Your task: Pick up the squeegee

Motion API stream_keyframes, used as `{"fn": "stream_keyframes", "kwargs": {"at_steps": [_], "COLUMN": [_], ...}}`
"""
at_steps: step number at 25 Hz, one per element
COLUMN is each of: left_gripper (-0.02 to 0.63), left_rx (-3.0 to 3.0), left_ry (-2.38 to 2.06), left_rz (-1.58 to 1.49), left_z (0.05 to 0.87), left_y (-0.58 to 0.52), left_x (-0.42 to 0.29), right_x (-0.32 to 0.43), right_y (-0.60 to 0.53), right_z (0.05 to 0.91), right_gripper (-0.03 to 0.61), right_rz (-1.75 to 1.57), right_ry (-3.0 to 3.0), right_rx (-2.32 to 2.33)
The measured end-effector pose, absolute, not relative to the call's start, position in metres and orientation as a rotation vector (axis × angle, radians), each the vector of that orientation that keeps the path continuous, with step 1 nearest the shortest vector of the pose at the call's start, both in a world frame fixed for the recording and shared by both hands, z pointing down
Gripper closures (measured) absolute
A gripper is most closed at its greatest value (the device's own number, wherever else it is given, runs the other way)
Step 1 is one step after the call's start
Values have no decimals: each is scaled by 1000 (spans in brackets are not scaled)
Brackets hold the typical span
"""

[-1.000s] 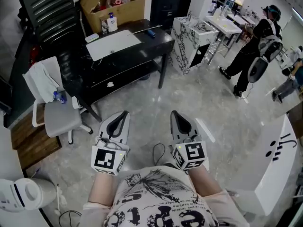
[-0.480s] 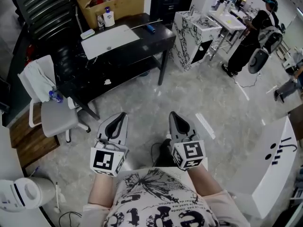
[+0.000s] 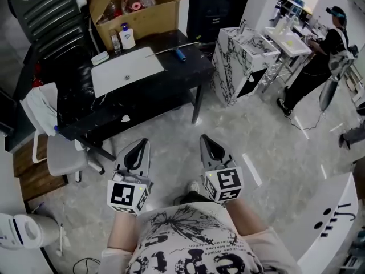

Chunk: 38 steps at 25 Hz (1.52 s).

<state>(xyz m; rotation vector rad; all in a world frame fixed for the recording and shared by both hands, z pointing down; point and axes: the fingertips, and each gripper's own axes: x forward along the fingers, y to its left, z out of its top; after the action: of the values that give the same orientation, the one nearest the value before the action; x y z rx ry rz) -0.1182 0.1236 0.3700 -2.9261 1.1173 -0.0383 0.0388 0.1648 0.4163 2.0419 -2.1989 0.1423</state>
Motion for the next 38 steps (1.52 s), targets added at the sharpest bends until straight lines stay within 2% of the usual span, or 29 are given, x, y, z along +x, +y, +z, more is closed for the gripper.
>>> {"fn": "stream_keyframes", "kwargs": {"at_steps": [7, 14, 38], "left_gripper": [601, 601, 601], "left_rx": [-2873, -2887, -2766], "left_ry": [1257, 1334, 1467], "left_rz": [-15, -72, -83], "left_z": [357, 380, 384], "left_y": [51, -4, -345], "left_x": [-27, 14, 33], "right_x": [139, 181, 215], "right_y": [77, 11, -345], "right_z": [405, 427, 438], "right_gripper": [586, 586, 586], "right_rz": [120, 181, 211], "right_ry": [-2253, -2281, -2324], "right_rx": [1939, 1874, 1753]}}
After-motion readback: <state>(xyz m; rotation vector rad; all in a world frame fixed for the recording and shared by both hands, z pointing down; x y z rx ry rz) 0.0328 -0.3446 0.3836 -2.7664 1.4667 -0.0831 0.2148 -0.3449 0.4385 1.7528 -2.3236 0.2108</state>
